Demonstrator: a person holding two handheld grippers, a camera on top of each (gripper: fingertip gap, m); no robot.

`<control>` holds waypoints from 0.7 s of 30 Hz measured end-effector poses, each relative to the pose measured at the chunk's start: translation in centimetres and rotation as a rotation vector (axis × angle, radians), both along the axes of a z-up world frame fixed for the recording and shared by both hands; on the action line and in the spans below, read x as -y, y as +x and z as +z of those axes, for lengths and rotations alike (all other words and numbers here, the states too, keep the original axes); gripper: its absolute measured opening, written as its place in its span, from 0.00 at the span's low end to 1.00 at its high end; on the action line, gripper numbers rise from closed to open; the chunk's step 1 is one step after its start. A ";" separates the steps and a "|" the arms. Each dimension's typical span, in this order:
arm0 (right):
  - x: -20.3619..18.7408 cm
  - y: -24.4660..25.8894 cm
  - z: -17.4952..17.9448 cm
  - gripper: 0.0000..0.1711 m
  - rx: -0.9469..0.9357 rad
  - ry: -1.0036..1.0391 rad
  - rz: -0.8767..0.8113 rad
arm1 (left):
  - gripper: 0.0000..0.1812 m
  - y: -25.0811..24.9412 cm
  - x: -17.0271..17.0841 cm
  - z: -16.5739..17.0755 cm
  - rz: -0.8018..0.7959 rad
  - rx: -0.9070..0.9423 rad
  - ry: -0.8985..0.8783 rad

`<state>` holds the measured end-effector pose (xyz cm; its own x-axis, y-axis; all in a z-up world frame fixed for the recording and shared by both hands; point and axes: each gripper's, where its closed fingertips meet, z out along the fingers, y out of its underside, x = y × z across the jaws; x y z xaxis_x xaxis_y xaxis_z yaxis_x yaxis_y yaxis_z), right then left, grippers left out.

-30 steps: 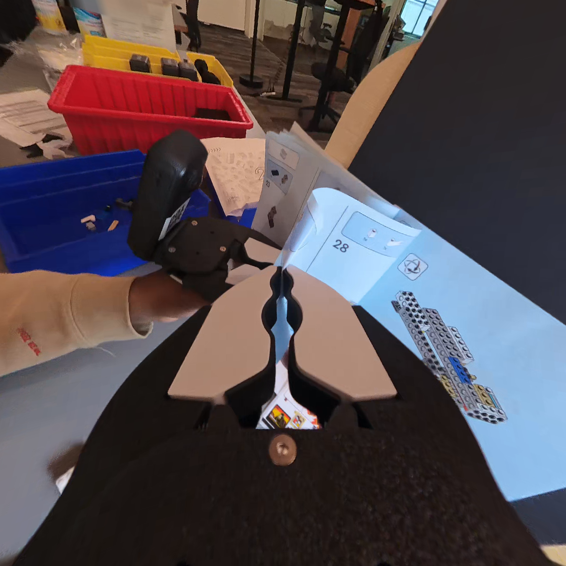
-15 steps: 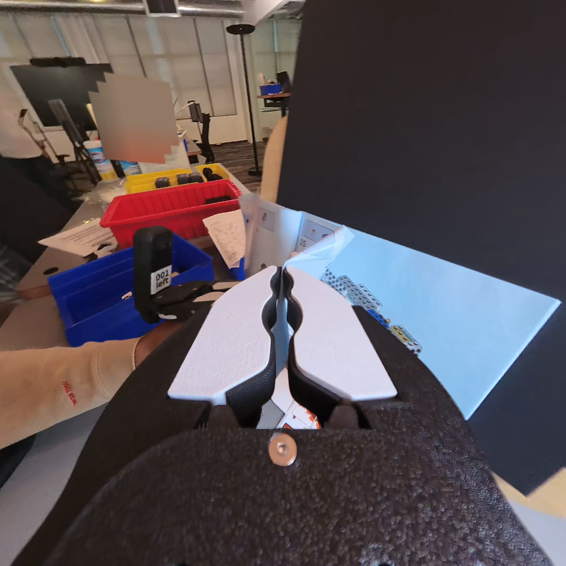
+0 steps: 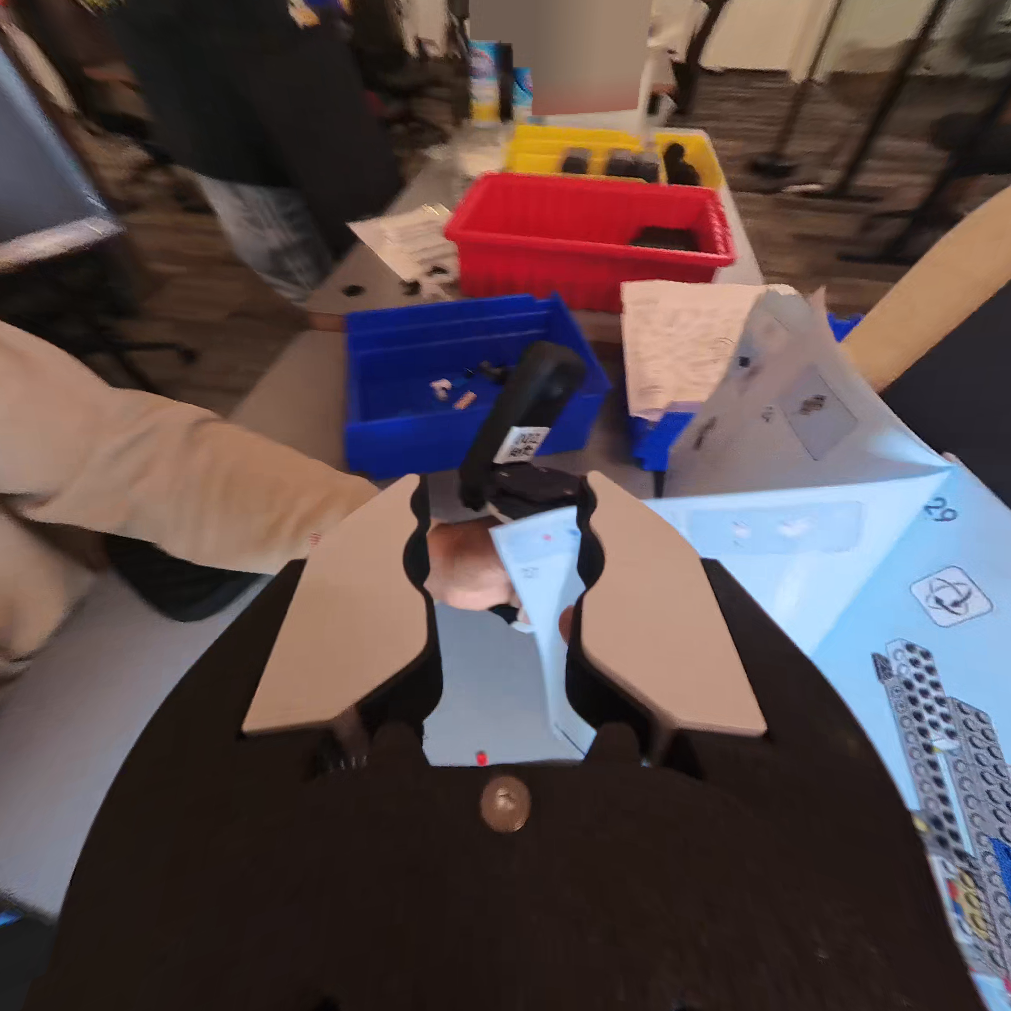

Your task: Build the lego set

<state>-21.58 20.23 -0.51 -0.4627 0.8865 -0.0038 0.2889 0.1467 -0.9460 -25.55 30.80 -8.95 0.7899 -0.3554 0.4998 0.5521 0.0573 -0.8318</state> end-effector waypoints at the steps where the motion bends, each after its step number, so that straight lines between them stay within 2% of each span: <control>1: -0.8 0.8 1.4 0.30 -0.053 -0.063 0.005 | 0.01 0.0 0.0 0.0 -0.003 0.000 -0.002; 2: -3.0 1.3 3.3 0.27 -0.152 -0.106 -0.067 | 0.01 0.0 0.0 0.0 -0.006 0.001 -0.003; 3: -6.5 1.9 4.9 0.22 -0.264 -0.088 -0.211 | 0.01 0.0 0.0 0.0 -0.010 0.002 -0.004; 4: -10.4 2.8 5.5 0.20 -0.329 0.024 -0.386 | 0.01 0.0 0.0 0.0 -0.011 -0.002 -0.007; 5: -14.1 3.6 4.7 0.20 -0.306 0.225 -0.552 | 0.01 0.0 0.0 0.0 -0.012 -0.009 -0.011; 7: -18.7 4.3 1.1 0.22 -0.076 0.622 -0.680 | 0.01 0.1 0.0 -0.1 -0.014 -0.024 -0.018; 9: -19.8 3.7 -0.3 0.25 0.026 0.915 -0.662 | 0.01 0.1 0.0 0.0 -0.019 -0.031 -0.020; 12: -21.0 2.8 -1.3 0.28 0.195 1.192 -0.628 | 0.01 0.1 0.0 -0.1 -0.023 -0.039 -0.019; 16: -21.8 2.7 -1.1 0.15 0.275 1.243 -0.622 | 0.01 0.4 0.0 0.0 -0.040 -0.056 -0.028; 18: -21.9 2.8 -0.4 0.05 0.282 1.273 -0.617 | 0.01 0.5 0.0 -0.1 -0.037 -0.071 -0.029; 21: -21.8 2.8 -0.2 0.03 0.326 1.298 -0.579 | 0.01 0.5 0.1 -0.1 -0.050 -0.053 -0.033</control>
